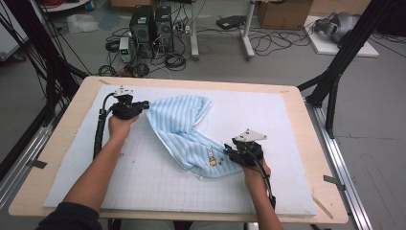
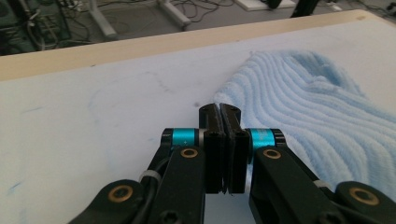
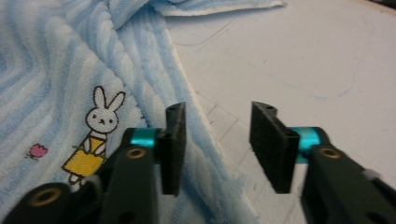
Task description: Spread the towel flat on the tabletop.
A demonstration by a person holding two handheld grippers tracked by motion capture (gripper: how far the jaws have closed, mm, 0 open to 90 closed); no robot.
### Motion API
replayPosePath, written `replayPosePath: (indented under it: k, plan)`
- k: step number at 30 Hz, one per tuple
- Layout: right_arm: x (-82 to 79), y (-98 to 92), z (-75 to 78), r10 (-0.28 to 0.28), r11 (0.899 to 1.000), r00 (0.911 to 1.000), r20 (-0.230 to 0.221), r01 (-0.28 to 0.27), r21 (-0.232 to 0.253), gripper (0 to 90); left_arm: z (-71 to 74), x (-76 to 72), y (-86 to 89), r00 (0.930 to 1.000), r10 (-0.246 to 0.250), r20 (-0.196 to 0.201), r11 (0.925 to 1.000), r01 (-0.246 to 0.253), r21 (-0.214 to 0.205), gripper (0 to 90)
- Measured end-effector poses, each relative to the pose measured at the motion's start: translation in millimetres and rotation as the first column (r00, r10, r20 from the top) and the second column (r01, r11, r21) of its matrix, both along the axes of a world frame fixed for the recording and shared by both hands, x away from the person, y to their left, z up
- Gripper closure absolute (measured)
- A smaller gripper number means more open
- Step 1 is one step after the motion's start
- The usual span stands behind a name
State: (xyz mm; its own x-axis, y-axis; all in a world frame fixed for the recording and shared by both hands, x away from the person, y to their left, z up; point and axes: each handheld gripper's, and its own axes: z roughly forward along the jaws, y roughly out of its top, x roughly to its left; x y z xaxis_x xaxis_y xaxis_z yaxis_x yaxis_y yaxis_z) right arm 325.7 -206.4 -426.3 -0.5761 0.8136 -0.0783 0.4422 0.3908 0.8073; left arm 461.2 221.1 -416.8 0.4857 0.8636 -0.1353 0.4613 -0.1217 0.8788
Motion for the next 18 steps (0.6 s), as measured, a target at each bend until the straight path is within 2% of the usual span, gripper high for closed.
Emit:
replayPosePath:
  k: [2, 4, 6, 8, 9, 10, 11, 12, 14, 15, 16, 17, 18]
  plan:
    - [1.1, -0.5, -0.1, -0.010, 1.000, 0.9999, 0.009, 0.010, -0.004, 65.5, -4.0, -2.5, 9.8, 0.9996, 0.028, -0.008, 0.9993, -0.028, 0.023, 88.0]
    - [3.5, -1.6, -1.2, -0.016, 1.000, 0.9999, 0.004, 0.016, 0.002, 66.3, -9.7, -5.2, 19.7, 0.9983, 0.056, -0.016, 0.9981, -0.055, 0.027, 87.9]
    - [4.7, -2.0, -1.8, -0.017, 1.000, 0.9998, 0.002, 0.017, 0.009, 66.9, -14.1, -6.8, 28.4, 0.9967, 0.068, -0.044, 0.9966, -0.065, 0.050, 87.9]
    - [6.2, -2.0, -2.2, -0.019, 1.000, 0.9998, 0.002, 0.019, 0.015, 67.5, -16.6, -10.3, 34.4, 0.9960, 0.083, -0.031, 0.9957, -0.082, 0.043, 87.7]
    - [9.9, -0.6, -2.3, -0.016, 0.999, 0.9998, -0.007, 0.016, 0.034, 67.5, -17.5, -12.0, 36.3, 0.9959, 0.085, -0.033, 0.9959, -0.083, 0.035, 84.9]
    - [9.9, -0.6, -2.3, -0.016, 0.999, 0.9998, -0.007, 0.016, 0.034, 67.5, -18.8, -13.5, 37.0, 0.9957, 0.085, -0.035, 0.9961, -0.084, 0.025, 84.9]
    - [12.1, 0.8, -2.1, -0.013, 0.999, 0.9999, -0.010, 0.014, 0.040, 67.5, -19.5, -15.0, 37.6, 0.9960, 0.081, -0.040, 0.9967, -0.080, 0.014, 69.4]
    - [15.3, 2.9, -1.7, -0.006, 0.999, 0.9999, -0.012, 0.006, 0.036, 67.7, -20.0, -17.1, 37.7, 0.9964, 0.076, -0.038, 0.9971, -0.076, 0.008, 69.4]
    - [29.4, 15.3, -1.6, 0.025, 0.999, 0.9990, -0.036, -0.024, 0.025, 67.9, -19.3, -20.1, 36.1, 0.9968, 0.065, -0.047, 0.9979, -0.065, 0.010, 53.9]
    - [34.4, 21.0, -2.4, 0.034, 0.999, 0.9984, -0.046, -0.033, 0.025, 68.0, -18.5, -22.4, 33.6, 0.9972, 0.057, -0.049, 0.9984, -0.057, 0.003, 49.6]
    - [38.4, 25.3, -3.4, 0.044, 0.999, 0.9978, -0.051, -0.042, 0.026, 68.1, -18.5, -22.4, 33.6, 0.9972, 0.057, -0.049, 0.9984, -0.057, 0.003, 49.0]
    - [44.5, 33.7, -5.5, 0.061, 0.998, 0.9958, -0.069, -0.060, 0.027, 68.0, -18.5, -25.4, 31.5, 0.9983, 0.049, -0.032, 0.9988, -0.048, 0.009, 48.5]
    - [44.5, 33.7, -5.5, 0.061, 0.998, 0.9958, -0.069, -0.060, 0.027, 68.0, -18.8, -26.8, 30.3, 0.9987, 0.042, -0.030, 0.9991, -0.042, 0.011, 48.5]
